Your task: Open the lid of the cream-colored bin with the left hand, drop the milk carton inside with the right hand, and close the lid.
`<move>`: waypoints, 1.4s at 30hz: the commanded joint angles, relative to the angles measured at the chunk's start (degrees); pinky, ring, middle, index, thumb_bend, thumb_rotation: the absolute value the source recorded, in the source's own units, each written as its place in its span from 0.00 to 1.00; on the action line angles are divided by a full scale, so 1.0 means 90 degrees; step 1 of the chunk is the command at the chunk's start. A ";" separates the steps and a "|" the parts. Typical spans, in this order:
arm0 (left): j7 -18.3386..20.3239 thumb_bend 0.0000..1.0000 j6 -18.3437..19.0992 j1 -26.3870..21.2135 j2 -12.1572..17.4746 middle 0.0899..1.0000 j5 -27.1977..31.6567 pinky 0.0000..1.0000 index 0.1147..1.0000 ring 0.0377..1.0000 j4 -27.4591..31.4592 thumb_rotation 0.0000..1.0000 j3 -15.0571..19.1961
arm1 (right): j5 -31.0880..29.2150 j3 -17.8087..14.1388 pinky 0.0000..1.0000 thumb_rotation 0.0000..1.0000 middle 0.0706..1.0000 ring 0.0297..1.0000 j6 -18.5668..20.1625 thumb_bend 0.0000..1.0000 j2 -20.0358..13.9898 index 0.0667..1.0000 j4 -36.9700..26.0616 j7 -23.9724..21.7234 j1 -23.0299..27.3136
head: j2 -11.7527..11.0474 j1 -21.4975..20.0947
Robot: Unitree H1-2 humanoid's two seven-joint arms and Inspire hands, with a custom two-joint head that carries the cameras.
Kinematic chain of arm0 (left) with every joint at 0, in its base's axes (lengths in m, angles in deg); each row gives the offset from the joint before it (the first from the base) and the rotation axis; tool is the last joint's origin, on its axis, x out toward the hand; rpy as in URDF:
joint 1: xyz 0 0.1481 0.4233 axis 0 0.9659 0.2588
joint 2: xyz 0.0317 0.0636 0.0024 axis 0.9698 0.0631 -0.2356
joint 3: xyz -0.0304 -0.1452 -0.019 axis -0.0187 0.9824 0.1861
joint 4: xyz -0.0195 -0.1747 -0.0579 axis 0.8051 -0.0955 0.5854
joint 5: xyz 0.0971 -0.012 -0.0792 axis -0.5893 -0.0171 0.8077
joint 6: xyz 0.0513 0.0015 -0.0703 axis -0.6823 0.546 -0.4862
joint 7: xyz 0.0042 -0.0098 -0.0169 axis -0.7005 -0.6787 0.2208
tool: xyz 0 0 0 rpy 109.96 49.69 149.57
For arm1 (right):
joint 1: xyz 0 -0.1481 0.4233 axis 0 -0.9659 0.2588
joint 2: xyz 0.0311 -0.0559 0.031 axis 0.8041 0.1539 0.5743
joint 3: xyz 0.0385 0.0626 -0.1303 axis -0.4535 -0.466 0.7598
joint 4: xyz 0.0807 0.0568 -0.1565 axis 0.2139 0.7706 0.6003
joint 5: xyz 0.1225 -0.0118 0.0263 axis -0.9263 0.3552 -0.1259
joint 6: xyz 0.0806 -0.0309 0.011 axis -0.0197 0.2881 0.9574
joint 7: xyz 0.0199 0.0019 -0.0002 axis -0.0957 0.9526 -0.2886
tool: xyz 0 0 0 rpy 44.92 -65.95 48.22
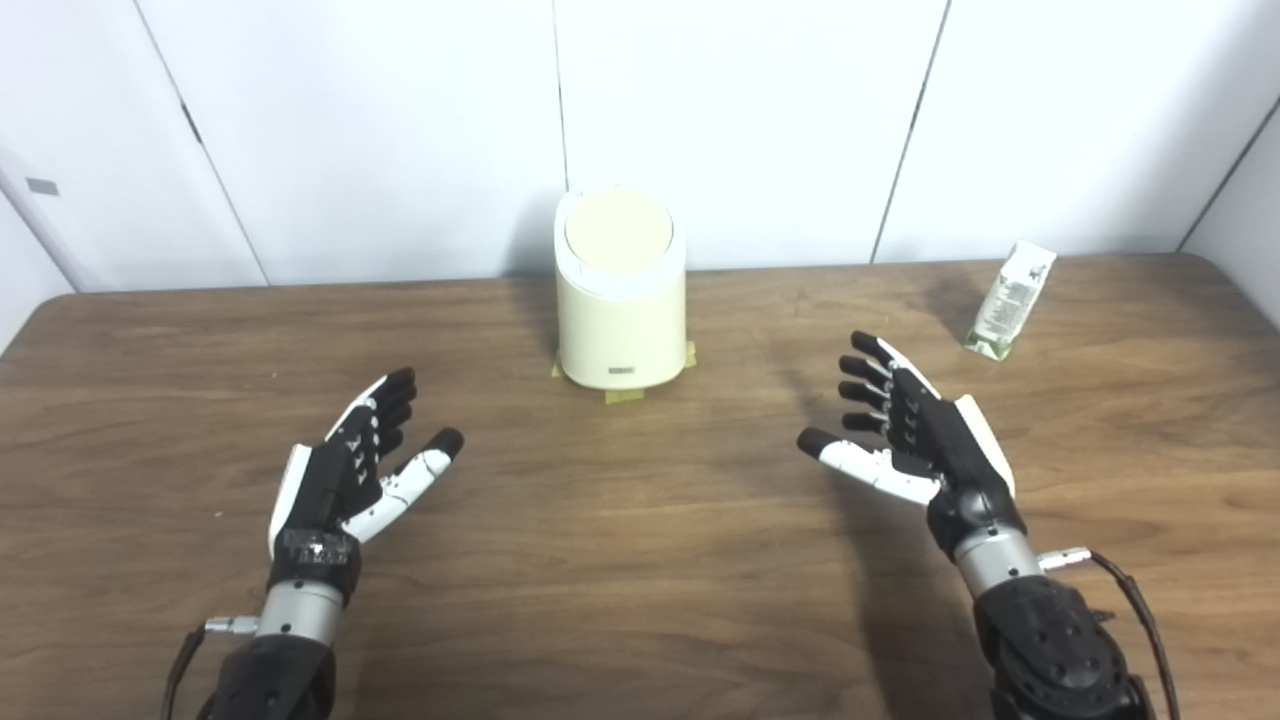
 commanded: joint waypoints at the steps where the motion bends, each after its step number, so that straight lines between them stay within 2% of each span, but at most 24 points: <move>1: -0.0031 0.80 -0.0214 -0.0229 0.0043 0.89 -0.0065 0.91 0.87 0.91 0.0164 0.39 -0.0011 | -0.0010 -0.0032 0.74 0.35 0.86 0.83 -0.0311 0.68 -0.0004 0.89 -0.0138 0.0027 0.0198 | -0.0003 -0.0005; 20: -0.0020 0.81 -0.0182 -0.0233 0.0025 0.89 -0.0008 0.90 0.86 0.90 0.0177 0.39 0.0000 | -0.0007 -0.0028 0.74 0.33 0.86 0.83 -0.0280 0.67 0.0025 0.88 -0.0170 0.0024 0.0221 | 0.0052 0.0001; 30: -0.0119 0.80 -0.0173 -0.0294 -0.0084 0.87 -0.0142 0.90 0.85 0.89 0.0109 0.38 -0.0078 | -0.0092 -0.0086 0.80 0.37 0.85 0.83 -0.0333 0.67 -0.0028 0.89 -0.0083 -0.0006 0.0261 | -0.0014 -0.0043; 33: -0.0209 0.79 -0.0180 -0.0402 -0.0141 0.87 -0.0326 0.92 0.86 0.88 0.0013 0.36 -0.0152 | -0.0115 -0.0092 0.82 0.40 0.85 0.83 -0.0402 0.68 -0.0035 0.89 0.0002 0.0004 0.0266 | -0.0073 0.0027; 35: -0.0238 0.83 -0.0140 -0.0543 -0.0124 0.85 -0.0555 0.89 0.86 0.86 -0.0016 0.36 -0.0238 | -0.0162 -0.0108 0.79 0.41 0.85 0.83 -0.0494 0.69 -0.0011 0.88 0.0090 0.0020 0.0271 | -0.0117 0.0053; 39: -0.0091 0.86 0.0142 -0.0974 0.0025 0.85 -0.0853 0.92 0.87 0.85 0.0073 0.26 -0.0413 | -0.0305 -0.0161 0.74 0.42 0.85 0.82 -0.0608 0.70 0.0050 0.88 0.0220 0.0030 0.0307 | -0.0168 0.0030; 42: 0.0024 0.88 0.0481 -0.1287 0.0130 0.86 -0.1001 0.92 0.88 0.85 0.0118 0.26 -0.0505 | -0.0231 -0.0129 0.74 0.42 0.85 0.83 -0.0683 0.71 0.0063 0.88 0.0333 0.0072 0.0345 | -0.0256 -0.0019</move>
